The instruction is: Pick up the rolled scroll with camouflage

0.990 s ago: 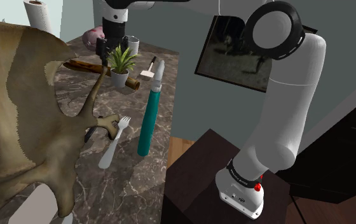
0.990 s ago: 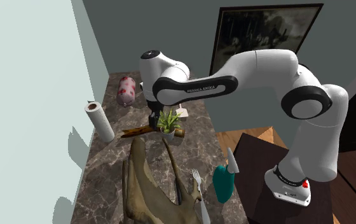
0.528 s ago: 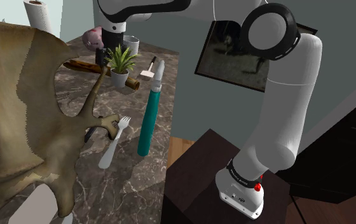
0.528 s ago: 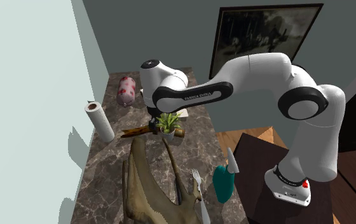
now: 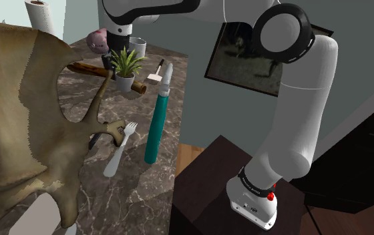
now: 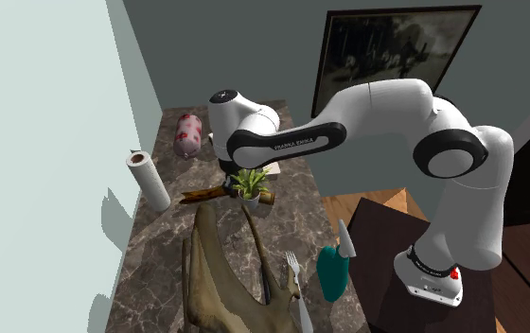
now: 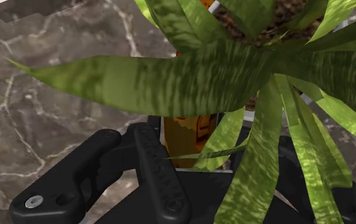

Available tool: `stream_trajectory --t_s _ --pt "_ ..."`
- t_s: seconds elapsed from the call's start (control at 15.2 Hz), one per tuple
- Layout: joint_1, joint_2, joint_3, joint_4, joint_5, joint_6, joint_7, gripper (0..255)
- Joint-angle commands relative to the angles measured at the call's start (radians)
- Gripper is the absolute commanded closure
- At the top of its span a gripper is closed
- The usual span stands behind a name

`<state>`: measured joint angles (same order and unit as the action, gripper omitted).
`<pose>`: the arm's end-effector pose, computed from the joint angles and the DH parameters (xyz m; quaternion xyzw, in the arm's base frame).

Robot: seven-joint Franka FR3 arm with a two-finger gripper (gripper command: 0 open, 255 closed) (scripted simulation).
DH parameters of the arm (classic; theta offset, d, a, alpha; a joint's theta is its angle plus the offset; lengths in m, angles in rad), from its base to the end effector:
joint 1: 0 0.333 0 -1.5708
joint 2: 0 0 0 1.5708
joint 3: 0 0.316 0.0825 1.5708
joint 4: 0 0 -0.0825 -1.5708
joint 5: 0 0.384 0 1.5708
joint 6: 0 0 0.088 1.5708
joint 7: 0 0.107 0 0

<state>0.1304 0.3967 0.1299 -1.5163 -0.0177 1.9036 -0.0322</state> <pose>0.6549 0.1608 0.4355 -0.9895 -0.1437 0.0049 0.0162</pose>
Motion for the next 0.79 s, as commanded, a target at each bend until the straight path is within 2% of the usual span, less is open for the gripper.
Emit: stream_trajectory --t_s 0.0,0.13,0.73 --pt "0.000 0.001 -0.001 -0.001 0.000 0.000 0.000 255" --pt "0.000 -0.001 0.000 -0.003 0.000 0.001 0.000 255" --pt "0.001 -0.013 0.001 0.099 0.001 -0.114 0.001 255"
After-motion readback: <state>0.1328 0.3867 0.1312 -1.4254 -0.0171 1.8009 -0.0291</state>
